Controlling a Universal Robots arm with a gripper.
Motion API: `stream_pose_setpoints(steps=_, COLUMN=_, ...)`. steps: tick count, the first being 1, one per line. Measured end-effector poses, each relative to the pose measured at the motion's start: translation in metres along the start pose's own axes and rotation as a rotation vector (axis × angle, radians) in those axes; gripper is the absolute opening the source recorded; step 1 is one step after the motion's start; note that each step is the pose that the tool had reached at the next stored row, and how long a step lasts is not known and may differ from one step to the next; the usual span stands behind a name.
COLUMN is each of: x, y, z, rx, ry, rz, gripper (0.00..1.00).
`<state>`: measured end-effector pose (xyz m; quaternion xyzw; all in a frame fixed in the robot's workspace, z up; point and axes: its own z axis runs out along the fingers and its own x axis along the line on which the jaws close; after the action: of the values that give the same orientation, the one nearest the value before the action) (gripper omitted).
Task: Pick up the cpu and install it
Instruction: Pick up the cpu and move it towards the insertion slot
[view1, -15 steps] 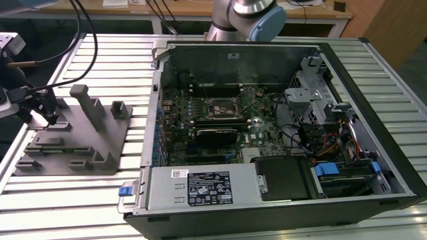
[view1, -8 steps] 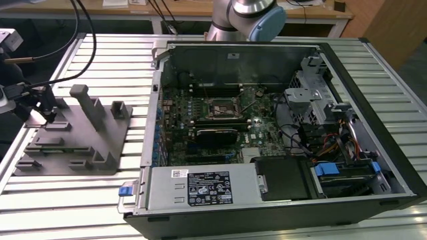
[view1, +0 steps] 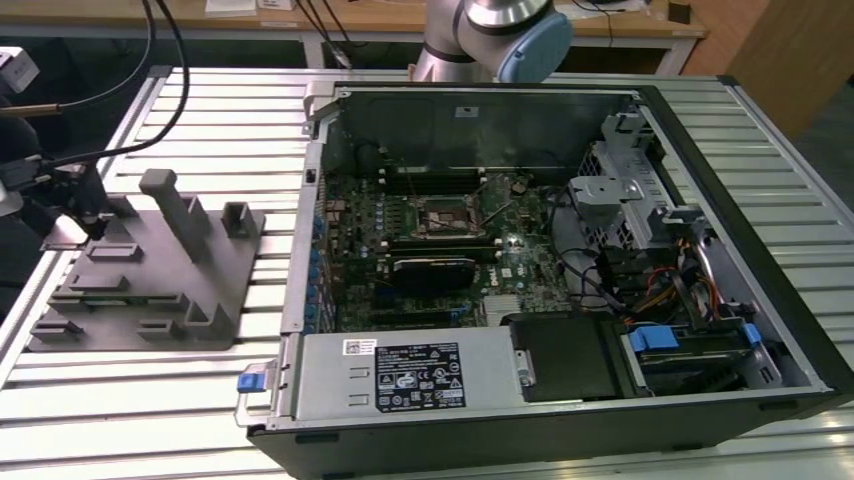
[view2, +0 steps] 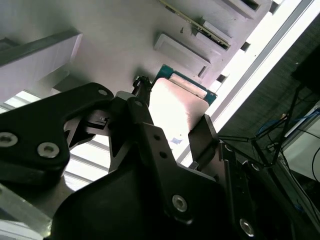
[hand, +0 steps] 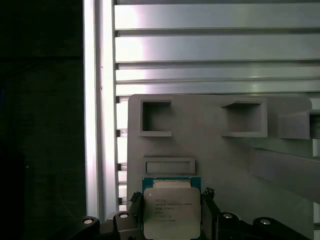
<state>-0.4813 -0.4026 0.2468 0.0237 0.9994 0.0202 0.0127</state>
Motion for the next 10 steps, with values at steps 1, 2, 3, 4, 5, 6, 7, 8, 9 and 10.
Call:
stream_pose_setpoints(steps=1, x=0.0, y=0.0, z=-0.0013, rx=0.0, ry=0.0001, rz=0.0, gripper=0.55)
stream_pose_setpoints(steps=2, x=0.0, y=0.0001, z=-0.0027, rx=0.0, ry=0.0002, rz=0.0, gripper=0.55)
stream_pose_setpoints(steps=3, x=-0.0001, y=0.0001, z=-0.004, rx=0.0001, ry=0.0001, rz=0.0, gripper=0.55)
stream_pose_setpoints(steps=4, x=-0.0001, y=0.0002, z=-0.0053, rx=0.0, ry=0.0, rz=0.0, gripper=0.55)
stream_pose_setpoints(steps=5, x=-0.0002, y=0.0003, z=-0.0069, rx=0.0, ry=0.0001, rz=0.0, gripper=0.55)
stream_pose_setpoints(steps=6, x=-0.0002, y=0.0004, z=-0.0096, rx=0.0, ry=0.0, rz=0.0, gripper=0.55)
stream_pose_setpoints(steps=7, x=-0.0003, y=0.0004, z=-0.0109, rx=0.0, ry=0.0, rz=0.0, gripper=0.55)
stream_pose_setpoints(steps=8, x=-0.0003, y=0.0005, z=-0.0124, rx=0.0, ry=0.0001, rz=0.0, gripper=0.55)
stream_pose_setpoints(steps=9, x=-0.0003, y=0.0006, z=-0.014, rx=0.0, ry=0.0, rz=0.0, gripper=0.55)
stream_pose_setpoints(steps=10, x=-0.0004, y=0.0007, z=-0.0171, rx=0.0, ry=0.0001, rz=0.0, gripper=0.55)
